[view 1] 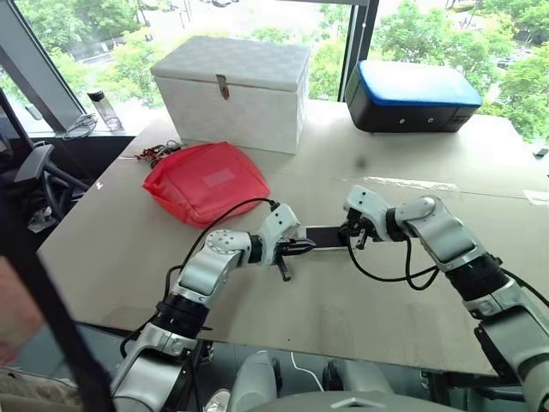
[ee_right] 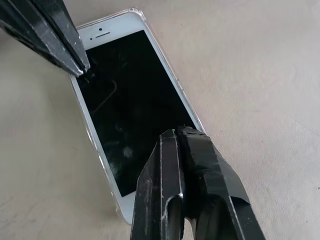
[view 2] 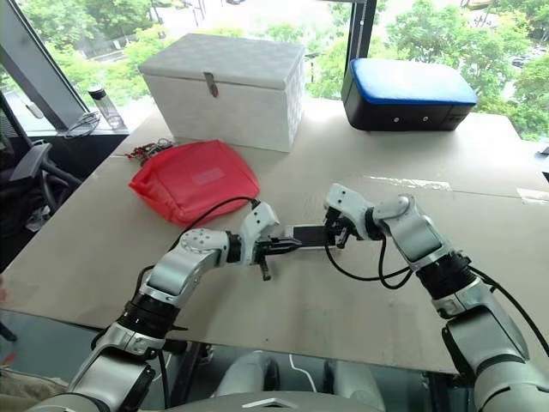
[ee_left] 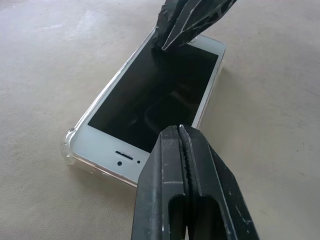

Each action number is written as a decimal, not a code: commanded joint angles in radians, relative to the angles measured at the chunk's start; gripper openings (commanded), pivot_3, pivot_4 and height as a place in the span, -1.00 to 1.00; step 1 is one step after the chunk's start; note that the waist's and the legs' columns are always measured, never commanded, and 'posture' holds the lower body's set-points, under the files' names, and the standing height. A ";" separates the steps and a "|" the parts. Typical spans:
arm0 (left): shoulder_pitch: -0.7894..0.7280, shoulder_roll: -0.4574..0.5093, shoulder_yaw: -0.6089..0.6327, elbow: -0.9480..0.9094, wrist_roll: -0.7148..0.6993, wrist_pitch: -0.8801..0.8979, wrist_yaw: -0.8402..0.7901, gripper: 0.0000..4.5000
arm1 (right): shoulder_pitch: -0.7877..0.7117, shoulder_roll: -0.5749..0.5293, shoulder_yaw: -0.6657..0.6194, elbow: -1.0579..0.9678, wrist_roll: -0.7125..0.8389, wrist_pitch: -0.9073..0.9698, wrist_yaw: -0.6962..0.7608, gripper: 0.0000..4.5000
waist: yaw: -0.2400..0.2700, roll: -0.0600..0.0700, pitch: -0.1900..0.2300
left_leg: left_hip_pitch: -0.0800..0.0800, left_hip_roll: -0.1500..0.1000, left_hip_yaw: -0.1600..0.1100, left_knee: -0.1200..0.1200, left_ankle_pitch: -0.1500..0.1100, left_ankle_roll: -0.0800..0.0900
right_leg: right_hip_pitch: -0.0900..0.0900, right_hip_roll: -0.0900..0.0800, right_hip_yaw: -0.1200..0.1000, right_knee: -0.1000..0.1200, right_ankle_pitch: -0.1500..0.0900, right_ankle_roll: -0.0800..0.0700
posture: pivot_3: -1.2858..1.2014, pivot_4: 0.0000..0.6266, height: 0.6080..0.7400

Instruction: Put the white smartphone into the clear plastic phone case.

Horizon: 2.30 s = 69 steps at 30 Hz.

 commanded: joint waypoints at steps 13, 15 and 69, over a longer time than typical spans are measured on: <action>0.000 -0.009 0.004 -0.015 0.005 0.003 0.012 -0.99 | 0.093 -0.050 0.144 0.223 -0.090 0.146 0.044 -1.00 | 0.002 0.008 -0.012 | 0.000 -0.001 0.000 -0.013 0.000 0.000 | 0.000 -0.032 -0.042 -0.014 0.000 0.000 | 0.03 -0.52 1.00; 0.003 -0.010 0.003 -0.015 0.005 0.001 0.014 -0.99 | 0.091 -0.061 0.131 0.224 -0.089 0.149 0.043 -1.00 | 0.006 0.008 -0.013 | 0.000 -0.002 0.000 -0.016 0.000 0.000 | 0.001 -0.035 -0.046 -0.015 0.000 0.000 | 0.03 -0.52 1.00; 0.010 -0.052 0.000 0.002 0.014 -0.070 0.026 -0.99 | 0.303 -0.295 -0.153 -0.487 0.261 0.173 -0.063 -1.00 | 0.026 0.018 0.038 | -0.034 -0.013 -0.015 -0.018 0.001 0.008 | -0.017 -0.029 -0.063 -0.030 -0.002 0.016 | 0.03 -0.52 1.00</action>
